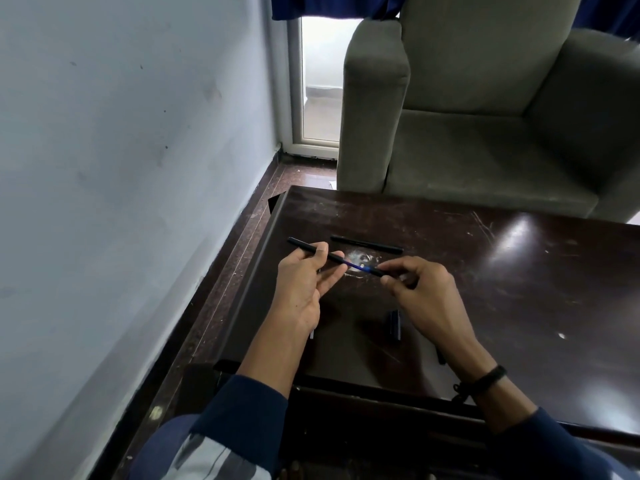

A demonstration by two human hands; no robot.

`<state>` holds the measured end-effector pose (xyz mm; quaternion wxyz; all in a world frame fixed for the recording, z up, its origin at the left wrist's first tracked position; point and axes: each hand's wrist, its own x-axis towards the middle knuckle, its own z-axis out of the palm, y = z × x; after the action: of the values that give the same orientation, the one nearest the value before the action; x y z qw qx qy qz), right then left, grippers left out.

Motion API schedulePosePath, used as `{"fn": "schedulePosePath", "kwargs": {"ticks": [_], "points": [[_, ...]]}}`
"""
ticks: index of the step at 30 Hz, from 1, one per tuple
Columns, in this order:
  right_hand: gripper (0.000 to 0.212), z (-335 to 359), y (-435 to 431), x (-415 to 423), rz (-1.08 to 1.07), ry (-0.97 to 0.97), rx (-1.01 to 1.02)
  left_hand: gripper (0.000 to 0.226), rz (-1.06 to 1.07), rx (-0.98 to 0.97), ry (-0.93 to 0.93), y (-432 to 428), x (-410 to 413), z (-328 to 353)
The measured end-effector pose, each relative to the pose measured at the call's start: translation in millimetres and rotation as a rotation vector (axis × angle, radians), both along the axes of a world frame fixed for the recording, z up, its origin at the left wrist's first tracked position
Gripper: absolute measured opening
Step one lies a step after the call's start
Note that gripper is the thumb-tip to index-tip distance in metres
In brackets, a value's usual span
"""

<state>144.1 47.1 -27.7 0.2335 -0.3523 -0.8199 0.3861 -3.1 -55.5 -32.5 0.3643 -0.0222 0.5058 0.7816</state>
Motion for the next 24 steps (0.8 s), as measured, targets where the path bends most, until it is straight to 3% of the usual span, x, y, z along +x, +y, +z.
{"fn": "schedulePosePath", "kwargs": {"ticks": [24], "points": [[0.016,-4,11,2,-0.053,-0.061,-0.01,0.013,0.022,0.013,-0.008,0,-2,-1]]}}
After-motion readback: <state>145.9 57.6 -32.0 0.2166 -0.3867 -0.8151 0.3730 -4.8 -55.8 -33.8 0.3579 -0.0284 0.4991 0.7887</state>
